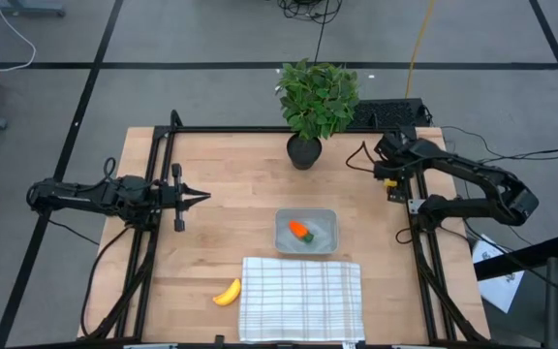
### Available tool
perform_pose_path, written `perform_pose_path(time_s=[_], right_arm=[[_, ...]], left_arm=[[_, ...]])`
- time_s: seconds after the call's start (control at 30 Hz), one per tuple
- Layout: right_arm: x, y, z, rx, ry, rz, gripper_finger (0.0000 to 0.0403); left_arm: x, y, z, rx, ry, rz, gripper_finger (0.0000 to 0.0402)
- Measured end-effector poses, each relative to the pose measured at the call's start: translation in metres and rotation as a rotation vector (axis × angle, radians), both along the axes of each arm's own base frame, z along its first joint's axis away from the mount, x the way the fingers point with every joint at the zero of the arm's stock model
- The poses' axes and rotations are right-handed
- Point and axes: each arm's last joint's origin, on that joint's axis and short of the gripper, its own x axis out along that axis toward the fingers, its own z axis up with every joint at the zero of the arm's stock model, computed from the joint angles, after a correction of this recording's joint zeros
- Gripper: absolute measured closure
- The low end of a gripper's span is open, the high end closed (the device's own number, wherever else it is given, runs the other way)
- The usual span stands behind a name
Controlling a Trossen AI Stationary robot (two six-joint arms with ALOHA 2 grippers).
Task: Pick and placing Produce into tupperware
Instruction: Put the lemon into the bin
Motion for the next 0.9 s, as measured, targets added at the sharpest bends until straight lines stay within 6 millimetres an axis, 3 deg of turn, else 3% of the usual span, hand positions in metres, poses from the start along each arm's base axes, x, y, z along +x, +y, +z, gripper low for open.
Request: perform_pose_path(time_s=[0.3, 0.57, 0.9], right_arm=[[-0.006, 0.005, -0.016, 0.015, 0.05, 0.101, 0.0106], [-0.01, 0.007, -0.031, -0.044, 0.091, 0.079, 0.0106], [-0.009, 0.006, -0.035, -0.075, 0.063, 0.044, 0.0108]], left_arm=[[0.0, 0.0, 0.0, 0.007, 0.001, -0.001, 0.0378], [0.0, 0.0, 0.0, 0.017, 0.002, -0.003, 0.0378], [0.0, 0.0, 0.0, 0.017, 0.002, -0.003, 0.0378]])
